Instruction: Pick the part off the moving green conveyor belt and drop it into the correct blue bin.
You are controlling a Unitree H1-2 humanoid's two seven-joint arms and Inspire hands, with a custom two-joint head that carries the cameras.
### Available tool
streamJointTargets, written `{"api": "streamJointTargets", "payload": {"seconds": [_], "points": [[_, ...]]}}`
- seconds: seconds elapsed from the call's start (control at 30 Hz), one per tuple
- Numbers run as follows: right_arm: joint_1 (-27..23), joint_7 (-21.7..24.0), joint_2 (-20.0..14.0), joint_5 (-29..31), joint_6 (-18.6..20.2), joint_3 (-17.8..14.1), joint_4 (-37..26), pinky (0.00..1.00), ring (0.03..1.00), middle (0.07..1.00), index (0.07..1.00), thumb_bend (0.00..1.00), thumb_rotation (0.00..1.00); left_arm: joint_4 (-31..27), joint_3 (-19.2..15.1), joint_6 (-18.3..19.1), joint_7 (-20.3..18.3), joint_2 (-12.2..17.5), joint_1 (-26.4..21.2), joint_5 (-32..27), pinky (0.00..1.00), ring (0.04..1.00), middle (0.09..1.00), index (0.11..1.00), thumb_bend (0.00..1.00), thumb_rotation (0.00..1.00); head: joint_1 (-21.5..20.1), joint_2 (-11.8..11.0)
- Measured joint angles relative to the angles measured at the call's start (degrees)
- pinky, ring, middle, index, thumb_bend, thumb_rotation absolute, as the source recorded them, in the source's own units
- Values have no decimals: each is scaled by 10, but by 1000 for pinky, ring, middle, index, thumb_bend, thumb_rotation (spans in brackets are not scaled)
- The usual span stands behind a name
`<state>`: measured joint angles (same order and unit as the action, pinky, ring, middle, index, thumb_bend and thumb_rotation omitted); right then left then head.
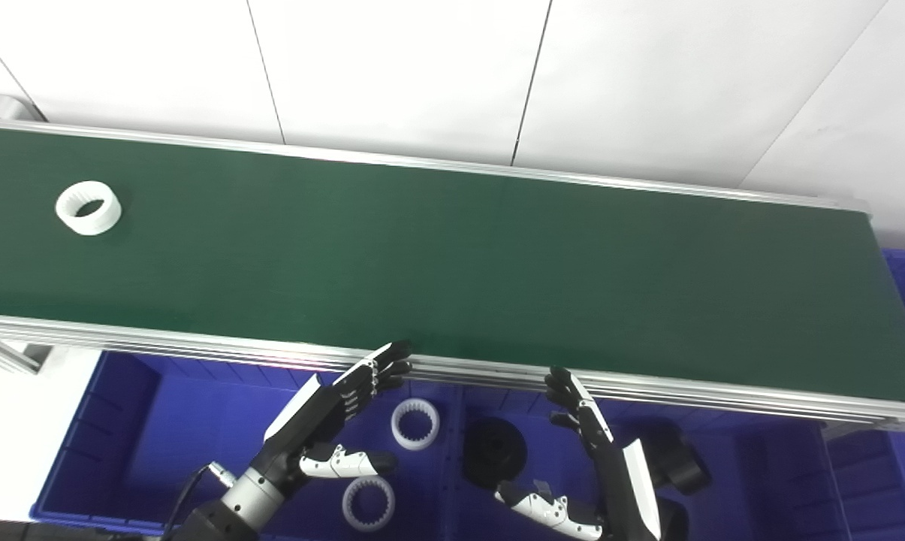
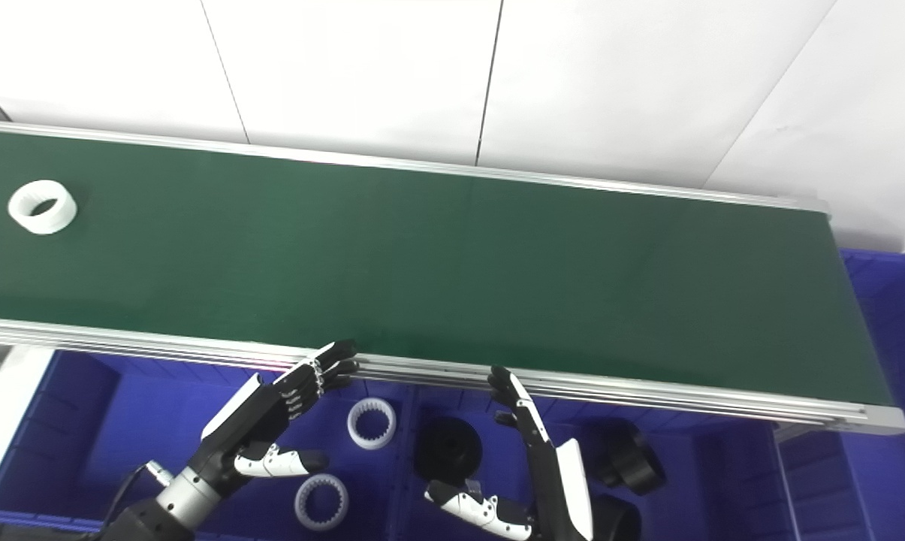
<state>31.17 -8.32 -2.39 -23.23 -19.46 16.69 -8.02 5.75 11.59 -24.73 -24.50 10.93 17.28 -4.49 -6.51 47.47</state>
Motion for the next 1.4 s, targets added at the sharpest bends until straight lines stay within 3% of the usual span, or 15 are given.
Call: {"api": "streamJointTargets", "payload": {"seconds": [0.17, 0.23, 0.27, 0.37, 0.43, 0.67, 1.1, 1.27, 1.4], "points": [[0, 0, -1, 0, 0, -6, 9, 750, 840, 876, 898, 840, 476, 10, -3, 0, 1, -7, 1, 11, 848, 878, 916, 916, 815, 432, 85, -49], [-1, 0, -3, 2, -3, -10, 23, 748, 839, 876, 897, 838, 473, 11, -1, 0, 2, -16, 3, 15, 839, 876, 911, 914, 819, 438, 92, -54], [0, 0, -5, 4, -5, -12, 30, 745, 839, 877, 899, 836, 475, 10, 2, 0, 6, -20, 5, 25, 833, 877, 909, 910, 821, 446, 126, -75], [-2, 0, -15, 11, -25, -16, 53, 751, 854, 892, 913, 817, 483, 1, 15, 0, 17, -22, 11, 49, 829, 877, 902, 897, 832, 448, 161, -102], [-7, -1, -26, 20, -37, -15, 67, 751, 861, 900, 920, 796, 461, -14, 23, -1, 26, -23, 15, 59, 792, 854, 878, 874, 851, 426, 195, -133], [-30, -22, -43, 30, -40, -7, 91, 755, 866, 899, 931, 804, 466, -30, 30, -1, 63, -33, 8, 72, 750, 833, 855, 836, 924, 416, 213, -169], [-37, -45, -44, 32, -41, 14, 115, 742, 852, 893, 922, 785, 450, -33, 25, -1, 62, -27, -12, 48, 714, 795, 835, 808, 934, 382, 181, -189], [-41, -57, -46, 27, -41, 24, 119, 691, 828, 867, 909, 790, 457, -83, 15, -1, 61, -12, -13, 42, 719, 816, 853, 820, 933, 416, 173, -190], [-46, -71, -48, 27, -41, 29, 119, 658, 802, 845, 886, 804, 453, -107, -4, -1, 62, -7, -36, 42, 744, 828, 862, 827, 911, 382, 171, -190]]}}
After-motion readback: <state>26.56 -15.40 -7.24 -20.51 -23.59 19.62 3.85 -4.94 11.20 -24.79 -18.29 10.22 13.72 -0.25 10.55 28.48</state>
